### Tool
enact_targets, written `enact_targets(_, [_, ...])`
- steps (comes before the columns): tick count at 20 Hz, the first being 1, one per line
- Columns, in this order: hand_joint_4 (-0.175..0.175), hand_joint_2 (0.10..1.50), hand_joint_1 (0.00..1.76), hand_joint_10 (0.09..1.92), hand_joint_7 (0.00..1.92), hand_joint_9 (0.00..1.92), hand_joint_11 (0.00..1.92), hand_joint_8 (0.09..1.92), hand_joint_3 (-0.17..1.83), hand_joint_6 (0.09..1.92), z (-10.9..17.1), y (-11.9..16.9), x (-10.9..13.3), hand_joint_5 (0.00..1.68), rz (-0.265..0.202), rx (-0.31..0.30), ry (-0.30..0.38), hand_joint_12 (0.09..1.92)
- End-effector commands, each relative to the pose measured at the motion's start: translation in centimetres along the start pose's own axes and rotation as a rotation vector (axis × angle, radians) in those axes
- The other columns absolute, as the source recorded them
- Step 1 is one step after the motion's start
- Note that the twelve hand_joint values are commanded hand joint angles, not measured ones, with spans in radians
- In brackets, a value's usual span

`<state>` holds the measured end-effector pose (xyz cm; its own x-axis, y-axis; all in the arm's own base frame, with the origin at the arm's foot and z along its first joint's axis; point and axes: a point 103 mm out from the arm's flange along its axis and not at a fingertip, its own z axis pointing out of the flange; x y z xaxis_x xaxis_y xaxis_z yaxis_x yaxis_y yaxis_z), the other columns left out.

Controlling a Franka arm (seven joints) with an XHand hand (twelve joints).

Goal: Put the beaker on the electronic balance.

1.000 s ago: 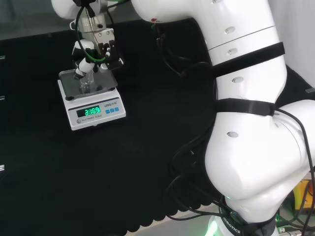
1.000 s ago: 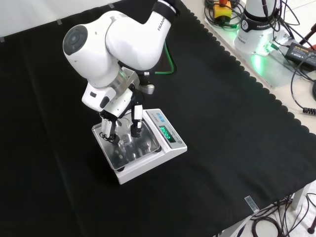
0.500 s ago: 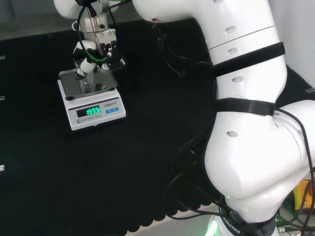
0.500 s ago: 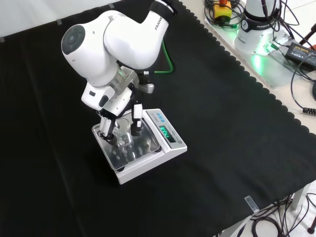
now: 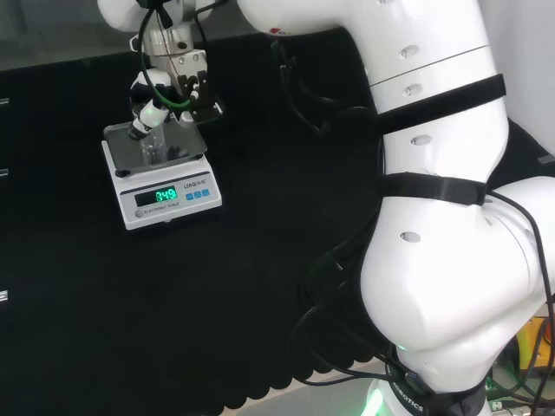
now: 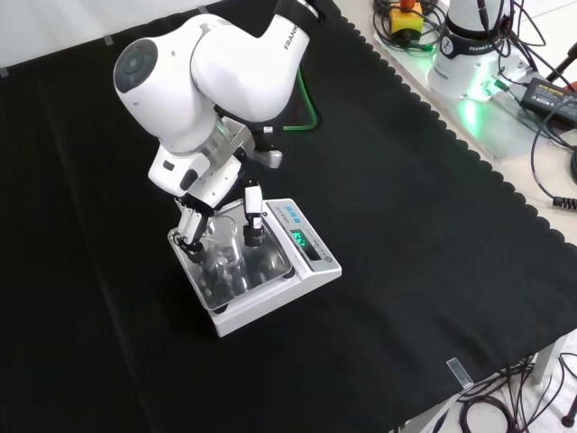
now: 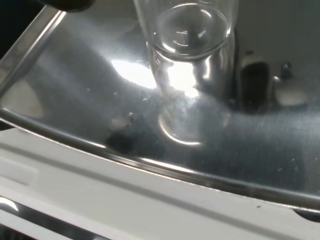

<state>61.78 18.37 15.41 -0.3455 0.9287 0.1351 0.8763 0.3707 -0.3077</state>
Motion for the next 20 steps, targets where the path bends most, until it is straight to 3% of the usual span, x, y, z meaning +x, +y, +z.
enact_targets(1, [-0.101,0.84,0.61,0.77,0.12,0.87,1.17,0.92,-0.17,0.21,-0.9,-0.6,-0.4,0.17,0.018,-0.057,0.018,0.89])
enact_targets(5, [-0.097,0.84,0.58,0.78,0.01,0.82,1.12,0.84,-0.17,0.17,-1.9,-1.5,-1.0,0.17,0.033,-0.131,0.025,0.91])
enact_targets(11, [-0.096,0.84,0.57,0.78,0.00,0.82,1.12,0.77,-0.17,0.15,-3.9,-4.5,-2.6,0.18,0.082,-0.221,0.039,0.92])
enact_targets(20, [-0.100,0.84,0.58,0.78,0.00,0.84,1.13,0.82,-0.17,0.12,-4.5,-9.6,-4.9,0.21,0.161,-0.254,0.032,0.92])
